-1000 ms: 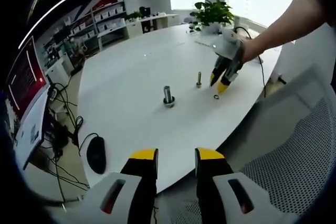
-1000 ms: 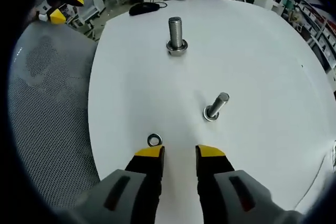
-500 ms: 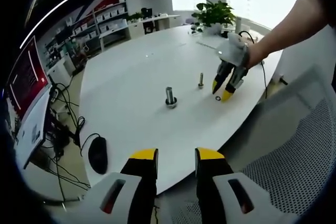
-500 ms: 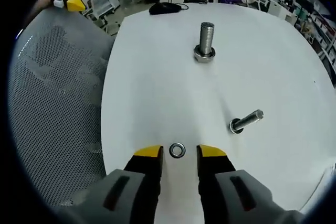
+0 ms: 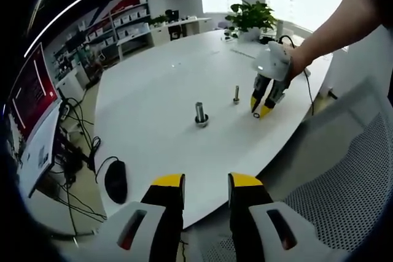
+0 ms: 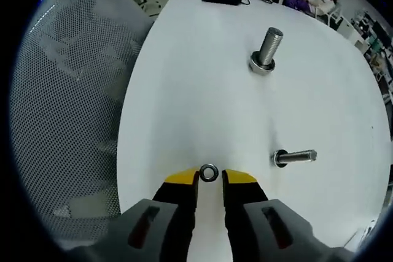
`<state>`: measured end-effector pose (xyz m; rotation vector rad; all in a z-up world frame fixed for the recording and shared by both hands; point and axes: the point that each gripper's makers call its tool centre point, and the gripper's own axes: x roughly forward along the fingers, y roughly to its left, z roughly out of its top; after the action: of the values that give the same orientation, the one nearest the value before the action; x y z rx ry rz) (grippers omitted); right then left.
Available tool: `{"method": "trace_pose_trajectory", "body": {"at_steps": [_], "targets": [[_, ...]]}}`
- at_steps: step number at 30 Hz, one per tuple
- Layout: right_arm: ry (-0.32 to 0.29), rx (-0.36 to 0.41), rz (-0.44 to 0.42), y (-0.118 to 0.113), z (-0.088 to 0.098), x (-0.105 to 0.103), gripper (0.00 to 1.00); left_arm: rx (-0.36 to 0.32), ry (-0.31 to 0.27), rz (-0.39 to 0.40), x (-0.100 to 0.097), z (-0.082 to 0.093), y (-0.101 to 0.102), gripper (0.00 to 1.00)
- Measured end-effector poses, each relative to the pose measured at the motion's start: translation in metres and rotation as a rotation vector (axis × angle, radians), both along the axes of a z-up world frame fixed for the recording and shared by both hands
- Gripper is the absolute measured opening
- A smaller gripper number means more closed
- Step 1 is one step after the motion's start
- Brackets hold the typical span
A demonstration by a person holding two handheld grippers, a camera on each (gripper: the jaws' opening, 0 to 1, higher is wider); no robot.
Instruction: Place the washer onto the threaded stud by aligning its center hole with the stud, sliding it down to the base, and recovering from edge contact or off-axis alignment until the washer reaches the visible bottom stop.
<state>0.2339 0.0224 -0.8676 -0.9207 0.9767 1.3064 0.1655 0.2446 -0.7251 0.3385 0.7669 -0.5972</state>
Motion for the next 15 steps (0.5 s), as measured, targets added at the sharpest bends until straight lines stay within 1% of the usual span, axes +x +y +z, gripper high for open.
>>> {"method": "trace_pose_trajectory", "body": {"at_steps": [2, 4, 6, 9, 13, 15], "targets": [[0.007, -0.019, 0.002, 0.0003, -0.0003, 0.0003, 0.18, 0.001, 0.000, 0.000, 0.0000, -0.0002, -0.0001, 0.26], [-0.004, -0.059, 0.040, -0.0006, 0.0002, -0.0005, 0.18, 0.004, 0.000, -0.001, -0.0001, -0.0003, 0.0000, 0.26], [-0.013, -0.094, 0.054, 0.0001, -0.0004, -0.0007, 0.16, 0.005, 0.001, -0.002, -0.0003, -0.0003, 0.0000, 0.26], [-0.016, -0.168, 0.036, 0.0015, -0.0014, 0.0001, 0.15, 0.005, 0.001, -0.001, -0.0004, -0.0001, 0.0001, 0.26], [-0.022, -0.222, 0.027, 0.0022, -0.0028, 0.0007, 0.15, 0.005, 0.001, -0.001, 0.0001, -0.0007, 0.0005, 0.26], [-0.031, -0.236, 0.018, 0.0018, -0.0032, 0.0004, 0.15, 0.006, 0.000, -0.001, 0.0001, -0.0003, 0.0006, 0.26]]}}
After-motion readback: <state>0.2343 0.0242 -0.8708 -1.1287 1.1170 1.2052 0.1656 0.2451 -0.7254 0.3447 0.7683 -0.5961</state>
